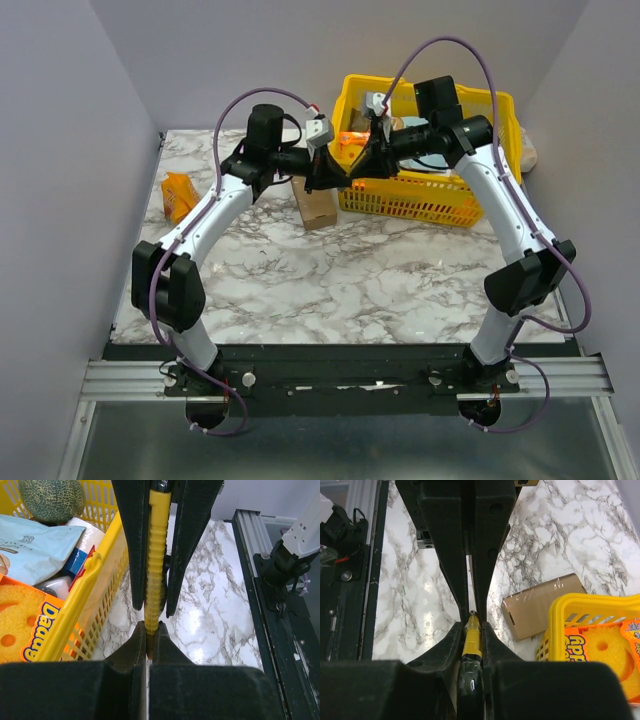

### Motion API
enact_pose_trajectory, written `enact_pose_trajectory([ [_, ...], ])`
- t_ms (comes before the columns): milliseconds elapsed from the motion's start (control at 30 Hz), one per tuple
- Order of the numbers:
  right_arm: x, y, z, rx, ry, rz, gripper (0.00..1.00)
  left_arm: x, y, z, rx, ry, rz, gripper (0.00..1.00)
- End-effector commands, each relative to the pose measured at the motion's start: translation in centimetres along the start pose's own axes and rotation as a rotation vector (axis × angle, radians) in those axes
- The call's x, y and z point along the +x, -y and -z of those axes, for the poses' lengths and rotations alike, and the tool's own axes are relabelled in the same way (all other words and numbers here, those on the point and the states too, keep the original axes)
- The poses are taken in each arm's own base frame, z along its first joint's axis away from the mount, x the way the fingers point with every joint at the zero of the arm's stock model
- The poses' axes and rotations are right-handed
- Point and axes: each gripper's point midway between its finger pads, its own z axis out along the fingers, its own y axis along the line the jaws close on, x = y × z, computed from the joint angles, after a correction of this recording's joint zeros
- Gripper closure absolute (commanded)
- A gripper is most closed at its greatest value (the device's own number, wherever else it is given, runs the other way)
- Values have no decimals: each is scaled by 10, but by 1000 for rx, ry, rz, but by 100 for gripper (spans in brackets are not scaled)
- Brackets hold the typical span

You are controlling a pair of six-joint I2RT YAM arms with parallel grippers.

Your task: Unpack the express box

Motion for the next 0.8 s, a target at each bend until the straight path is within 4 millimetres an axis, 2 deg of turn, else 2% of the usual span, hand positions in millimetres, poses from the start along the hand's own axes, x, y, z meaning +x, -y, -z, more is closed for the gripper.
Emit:
enact_pose_trajectory([
  [0,2,-3,-6,4,-31,-38,100,-1,-16,0,-72,-18,-9,100],
  [33,1,4,-6,46,-35,-82,99,-2,-17,1,-79,-21,-18,100],
  [67,1,21,-3,141,-49,-108,99,0,-19,1,-83,-29,-32,93],
  [100,-7,26,2,193,-38,-165,100,4,-27,6,-130,-53,-42,70],
  [133,-12,32,7,243,-34,-179,100,4,-31,11,-160,-60,-44,63],
  [167,-14,49,16,360,-46,-177,100,6,-37,16,-188,-66,-40,58],
  [233,-33,56,37,462,-14,-161,100,7,-51,39,-269,-61,-6,51],
  [267,-41,63,46,516,6,-142,100,9,-58,49,-304,-54,16,50],
  [300,-45,66,54,551,21,-159,100,0,-64,60,-348,-27,10,50],
  [333,-48,67,60,571,31,-164,99,9,-80,77,-448,-22,80,47],
  [367,-55,64,67,587,53,-166,100,11,-89,86,-506,-16,99,46],
  [400,-55,63,70,588,59,-186,100,13,-98,93,-564,-16,110,45],
  [433,-52,62,70,591,67,-232,100,20,-116,105,-683,-32,132,42],
  [467,-52,58,70,581,74,-252,100,25,-124,108,-724,-41,147,42],
  [500,-50,54,68,556,77,-269,100,39,-136,109,-758,-59,176,42],
  [567,-52,40,62,466,89,-259,99,49,-156,113,-843,-63,217,42],
  [600,-54,34,62,443,90,-240,99,67,-169,108,-844,-87,242,42],
  [633,-56,32,63,437,91,-231,99,63,-177,105,-845,-83,232,42],
  [667,-56,34,66,460,87,-225,100,69,-185,103,-849,-90,240,42],
  [700,-58,35,72,493,87,-216,100,87,-196,94,-835,-101,263,41],
  [733,-58,37,77,531,83,-210,100,81,-204,89,-821,-86,245,41],
  [767,-56,43,84,586,73,-202,99,85,-209,85,-804,-85,242,41],
])
